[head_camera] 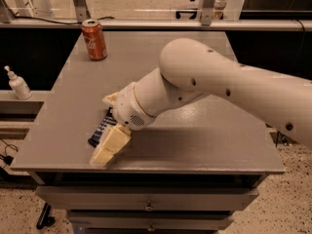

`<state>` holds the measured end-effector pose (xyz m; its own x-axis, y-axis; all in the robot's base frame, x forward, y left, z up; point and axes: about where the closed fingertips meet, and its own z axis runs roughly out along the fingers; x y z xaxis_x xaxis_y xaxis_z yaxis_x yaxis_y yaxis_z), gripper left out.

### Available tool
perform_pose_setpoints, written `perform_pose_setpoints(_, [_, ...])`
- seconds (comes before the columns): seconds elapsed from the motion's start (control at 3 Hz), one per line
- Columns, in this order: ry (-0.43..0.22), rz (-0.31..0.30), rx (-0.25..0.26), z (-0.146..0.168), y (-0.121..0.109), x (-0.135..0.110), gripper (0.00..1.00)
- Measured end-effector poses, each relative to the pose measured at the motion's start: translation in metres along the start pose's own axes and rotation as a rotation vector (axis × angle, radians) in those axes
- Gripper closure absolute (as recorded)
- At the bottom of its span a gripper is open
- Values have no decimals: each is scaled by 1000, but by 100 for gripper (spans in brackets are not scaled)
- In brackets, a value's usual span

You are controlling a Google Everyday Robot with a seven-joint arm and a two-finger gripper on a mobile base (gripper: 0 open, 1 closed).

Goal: Move rxbar blueberry near coke can

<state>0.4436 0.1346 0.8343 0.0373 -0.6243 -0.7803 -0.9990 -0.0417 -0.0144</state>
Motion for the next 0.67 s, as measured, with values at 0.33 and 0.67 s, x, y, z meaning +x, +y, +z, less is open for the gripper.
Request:
perform_pose_setpoints(0.33, [29, -15, 37, -16, -13, 10, 0])
perform_pose_setpoints(0.67, [50, -10, 53, -21, -21, 24, 0])
